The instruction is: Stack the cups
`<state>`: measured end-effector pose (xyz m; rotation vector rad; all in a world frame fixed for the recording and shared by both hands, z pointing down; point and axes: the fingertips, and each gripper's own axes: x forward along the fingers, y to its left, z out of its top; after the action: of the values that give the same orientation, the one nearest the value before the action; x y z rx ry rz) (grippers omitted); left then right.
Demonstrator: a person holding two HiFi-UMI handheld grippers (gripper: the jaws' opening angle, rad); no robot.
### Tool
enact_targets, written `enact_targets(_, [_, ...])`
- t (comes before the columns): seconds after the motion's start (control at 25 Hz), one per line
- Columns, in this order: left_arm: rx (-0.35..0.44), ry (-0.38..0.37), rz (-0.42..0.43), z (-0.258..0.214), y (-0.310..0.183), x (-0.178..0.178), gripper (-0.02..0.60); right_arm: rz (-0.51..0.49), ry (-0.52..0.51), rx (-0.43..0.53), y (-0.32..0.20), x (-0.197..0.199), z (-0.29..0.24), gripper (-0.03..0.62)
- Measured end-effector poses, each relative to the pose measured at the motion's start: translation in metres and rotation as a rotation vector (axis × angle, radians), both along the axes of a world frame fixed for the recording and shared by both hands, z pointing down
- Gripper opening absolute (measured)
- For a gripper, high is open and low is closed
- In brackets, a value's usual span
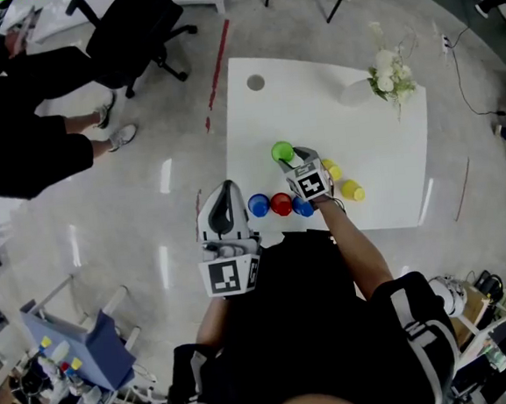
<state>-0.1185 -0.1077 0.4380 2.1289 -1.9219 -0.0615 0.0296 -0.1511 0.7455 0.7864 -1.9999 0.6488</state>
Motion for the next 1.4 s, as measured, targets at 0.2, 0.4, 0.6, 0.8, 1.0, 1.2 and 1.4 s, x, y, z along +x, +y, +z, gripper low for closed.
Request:
enact_targets(0.2, [0.007,0.008,0.013,-0.004,0.006,-0.003,0.020,0.026,-0.011,0.020,0.002,0.002,-0.012,0.231])
enact_targets(0.4, [0.042,-0.016,0.043,-0.009,0.017,-0.009,0.020,0.054,-0.026,0.065,0.008,0.000,-0.033,0.230])
enact_targets(0.6, [0.042,0.005,0.077,-0.012,0.026,-0.012,0.020,0.087,-0.044,0.102,0.020,-0.001,-0.055,0.230])
enact_targets(0.8, [0.072,0.000,0.124,-0.018,0.033,-0.013,0.020,0.118,-0.054,0.103,0.038,0.002,-0.080,0.230])
enact_targets(1.0, [0.081,0.029,0.168,-0.025,0.041,-0.014,0.020,0.156,-0.075,0.125,0.058,0.002,-0.106,0.230])
enact_targets(1.2, [0.081,0.039,0.212,-0.023,0.053,-0.011,0.020,0.181,-0.093,0.142,0.080,-0.002,-0.121,0.230])
enact_targets(1.4, [0.089,0.039,0.244,-0.026,0.063,-0.011,0.020,0.186,-0.094,0.131,0.106,-0.006,-0.128,0.230])
